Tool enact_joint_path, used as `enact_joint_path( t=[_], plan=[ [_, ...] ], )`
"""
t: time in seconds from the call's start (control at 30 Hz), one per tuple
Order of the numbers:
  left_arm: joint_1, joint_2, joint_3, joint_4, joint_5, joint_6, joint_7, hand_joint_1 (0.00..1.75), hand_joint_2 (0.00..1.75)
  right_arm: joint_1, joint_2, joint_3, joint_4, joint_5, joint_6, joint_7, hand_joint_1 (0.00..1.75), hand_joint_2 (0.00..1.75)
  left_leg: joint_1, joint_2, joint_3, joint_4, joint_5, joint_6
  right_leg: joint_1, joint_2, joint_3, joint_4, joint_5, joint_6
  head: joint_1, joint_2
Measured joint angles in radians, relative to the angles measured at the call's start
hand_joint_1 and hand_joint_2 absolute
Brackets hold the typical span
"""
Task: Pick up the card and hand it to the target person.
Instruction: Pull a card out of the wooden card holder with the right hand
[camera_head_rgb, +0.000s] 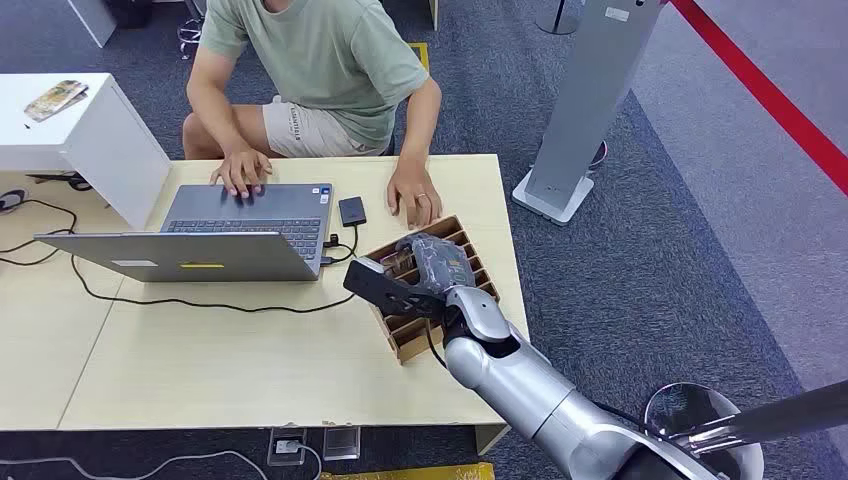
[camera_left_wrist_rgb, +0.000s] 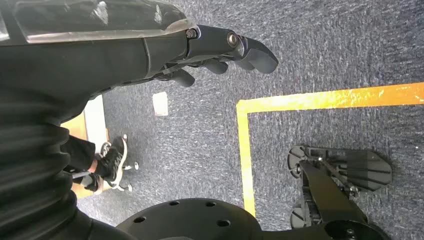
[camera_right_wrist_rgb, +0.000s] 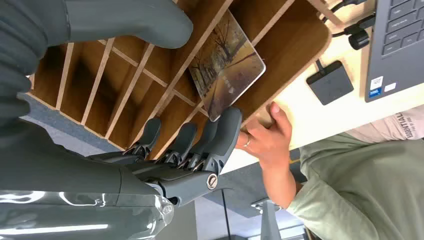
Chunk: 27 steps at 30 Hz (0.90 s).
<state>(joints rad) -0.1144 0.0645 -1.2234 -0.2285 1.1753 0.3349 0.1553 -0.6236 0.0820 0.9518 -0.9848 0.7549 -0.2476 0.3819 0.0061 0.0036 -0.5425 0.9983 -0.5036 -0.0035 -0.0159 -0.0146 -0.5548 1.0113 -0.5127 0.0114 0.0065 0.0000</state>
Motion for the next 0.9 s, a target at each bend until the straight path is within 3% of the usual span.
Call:
enact_joint_path(
  t=[0.43,0.53,0.67,0.9],
  plan=[
    [0.0,0.0,0.0,0.0,0.0,-0.003,0.0,0.0,1.75,-0.004,0.004,-0.001,0.017,-0.003,-0.007,-0.009,0.77,1.75,0.0,0.0,0.0,0.0,0.0,0.0,0.0,0.0,0.0,0.0,0.0,0.0,0.0,0.0],
    [0.0,0.0,0.0,0.0,0.0,-0.003,0.0,0.0,1.75,-0.004,0.006,-0.002,0.02,-0.003,-0.008,-0.009,0.92,1.75,0.0,0.0,0.0,0.0,0.0,0.0,0.0,0.0,0.0,0.0,0.0,0.0,-0.001,0.0],
    [0.0,0.0,0.0,0.0,0.0,-0.003,0.0,0.0,1.75,-0.005,0.006,-0.003,0.021,-0.002,-0.013,-0.01,1.27,1.75,0.0,0.0,0.001,0.0,0.0,0.0,0.0,0.0,0.0,0.0,0.0,0.0,0.0,0.0],
    [0.0,0.0,0.0,0.0,0.0,-0.007,0.002,0.0,1.75,0.0,0.006,-0.005,0.023,0.0,-0.01,-0.007,1.31,1.75,0.0,0.0,0.0,0.0,0.0,0.0,0.0,0.0,0.0,0.0,0.0,0.0,0.0,0.0]
  ],
)
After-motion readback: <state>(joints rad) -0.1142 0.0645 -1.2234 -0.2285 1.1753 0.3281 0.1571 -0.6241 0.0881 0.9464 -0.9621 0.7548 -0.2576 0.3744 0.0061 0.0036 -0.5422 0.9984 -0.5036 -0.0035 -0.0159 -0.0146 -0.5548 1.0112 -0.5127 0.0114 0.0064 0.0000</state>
